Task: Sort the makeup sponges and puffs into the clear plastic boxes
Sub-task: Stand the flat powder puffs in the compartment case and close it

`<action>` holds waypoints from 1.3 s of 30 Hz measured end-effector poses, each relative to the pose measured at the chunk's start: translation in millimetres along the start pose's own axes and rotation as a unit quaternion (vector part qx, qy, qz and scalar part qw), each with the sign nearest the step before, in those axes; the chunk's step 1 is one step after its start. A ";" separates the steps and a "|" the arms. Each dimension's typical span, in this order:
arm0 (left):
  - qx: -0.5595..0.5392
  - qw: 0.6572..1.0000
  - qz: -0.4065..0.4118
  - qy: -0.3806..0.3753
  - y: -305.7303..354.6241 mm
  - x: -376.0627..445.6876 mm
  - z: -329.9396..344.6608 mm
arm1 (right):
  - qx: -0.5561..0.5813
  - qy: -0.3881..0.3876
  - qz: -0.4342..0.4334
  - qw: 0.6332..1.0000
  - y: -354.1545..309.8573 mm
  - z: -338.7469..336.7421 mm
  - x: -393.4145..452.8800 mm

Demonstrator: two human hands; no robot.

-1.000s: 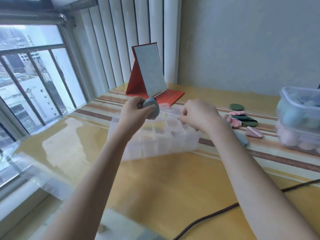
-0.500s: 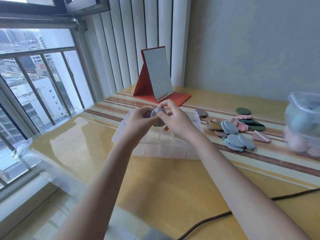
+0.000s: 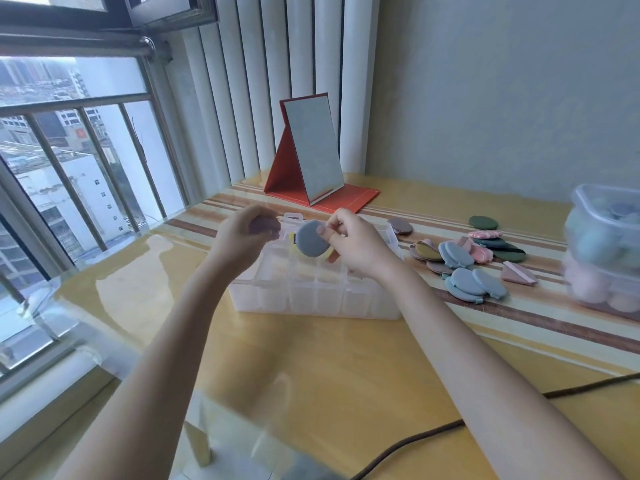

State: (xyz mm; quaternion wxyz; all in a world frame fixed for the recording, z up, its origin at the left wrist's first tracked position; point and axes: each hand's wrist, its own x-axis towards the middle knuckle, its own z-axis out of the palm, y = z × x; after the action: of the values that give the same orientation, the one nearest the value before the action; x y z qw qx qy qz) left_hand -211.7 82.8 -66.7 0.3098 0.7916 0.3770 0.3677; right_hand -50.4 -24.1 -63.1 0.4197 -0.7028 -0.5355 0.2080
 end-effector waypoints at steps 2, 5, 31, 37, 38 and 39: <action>-0.052 0.998 -0.025 -0.003 1.9 -2.0 1.3 | 0.011 0.007 0.005 1.000 1.4 -2.6 1.4; -0.099 0.994 -0.049 -0.006 7.2 -8.2 7.0 | 0.046 0.014 0.019 0.999 2.9 -11.6 1.3; -0.225 0.972 -0.034 -0.064 37.0 -24.3 28.6 | 0.277 0.041 0.025 0.960 -5.4 -8.0 -2.6; -0.191 0.979 -0.012 -0.074 32.2 -28.0 30.7 | 0.303 -0.008 0.012 0.953 -7.0 -1.4 -3.5; -0.185 0.980 -0.010 -0.072 31.7 -27.9 30.3 | 0.302 -0.008 0.014 0.953 -6.8 -1.0 -3.3; -0.174 0.982 -0.007 -0.073 30.9 -27.9 30.0 | 0.302 -0.007 0.017 0.953 -6.8 -0.7 -3.2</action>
State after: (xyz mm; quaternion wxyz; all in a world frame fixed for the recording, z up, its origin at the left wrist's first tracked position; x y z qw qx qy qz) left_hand -188.3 37.2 -68.8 0.4724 0.7475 0.2889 0.3668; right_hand -54.8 -26.8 -57.8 0.6045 -0.5509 -0.4389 0.3721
